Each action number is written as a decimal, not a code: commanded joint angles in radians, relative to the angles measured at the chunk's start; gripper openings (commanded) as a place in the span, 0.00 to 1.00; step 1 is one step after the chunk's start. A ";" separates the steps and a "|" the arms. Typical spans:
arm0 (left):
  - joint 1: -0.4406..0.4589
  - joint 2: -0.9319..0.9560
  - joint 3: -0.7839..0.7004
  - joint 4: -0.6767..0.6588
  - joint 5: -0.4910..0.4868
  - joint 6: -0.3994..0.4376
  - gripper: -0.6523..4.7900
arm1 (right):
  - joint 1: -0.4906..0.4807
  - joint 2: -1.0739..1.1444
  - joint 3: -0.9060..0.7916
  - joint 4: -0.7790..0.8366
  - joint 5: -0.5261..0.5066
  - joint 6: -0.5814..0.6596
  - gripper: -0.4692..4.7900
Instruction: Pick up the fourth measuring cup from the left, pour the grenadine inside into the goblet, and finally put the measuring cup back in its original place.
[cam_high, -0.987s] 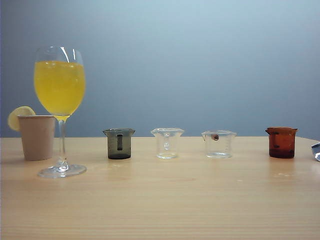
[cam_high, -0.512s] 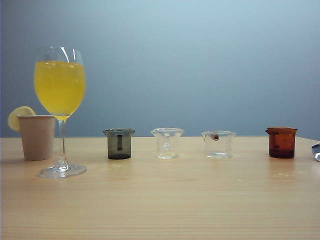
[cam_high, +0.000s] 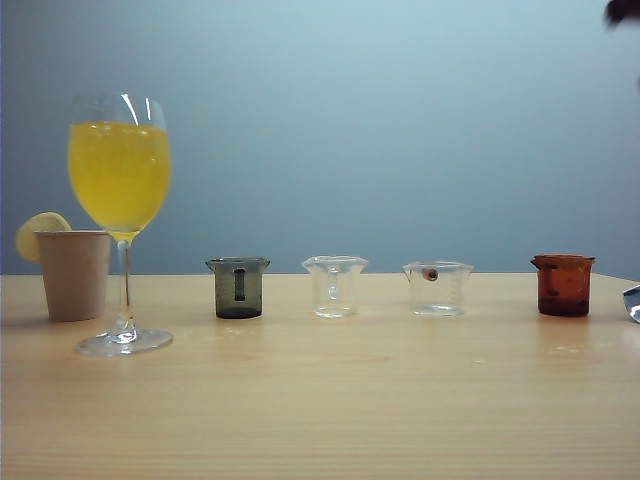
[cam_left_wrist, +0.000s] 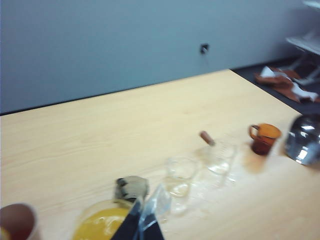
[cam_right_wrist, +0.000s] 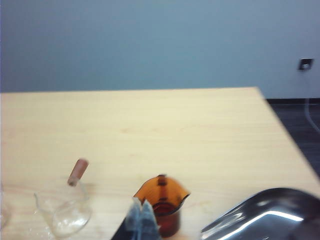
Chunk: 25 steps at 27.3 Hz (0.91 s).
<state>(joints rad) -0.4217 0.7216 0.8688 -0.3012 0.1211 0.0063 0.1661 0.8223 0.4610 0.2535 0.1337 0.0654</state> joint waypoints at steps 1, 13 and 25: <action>-0.037 0.037 0.016 0.009 0.096 0.061 0.11 | 0.021 0.104 -0.051 0.172 0.074 0.013 0.09; -0.087 0.205 0.016 -0.061 0.130 0.080 0.11 | 0.029 0.708 -0.092 0.732 0.100 0.006 0.09; -0.087 0.224 0.016 -0.049 0.130 0.143 0.11 | 0.013 0.990 0.062 0.817 0.103 -0.021 1.00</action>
<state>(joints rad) -0.5079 0.9485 0.8833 -0.3614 0.2470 0.1432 0.1879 1.8000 0.5018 1.0496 0.2348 0.0425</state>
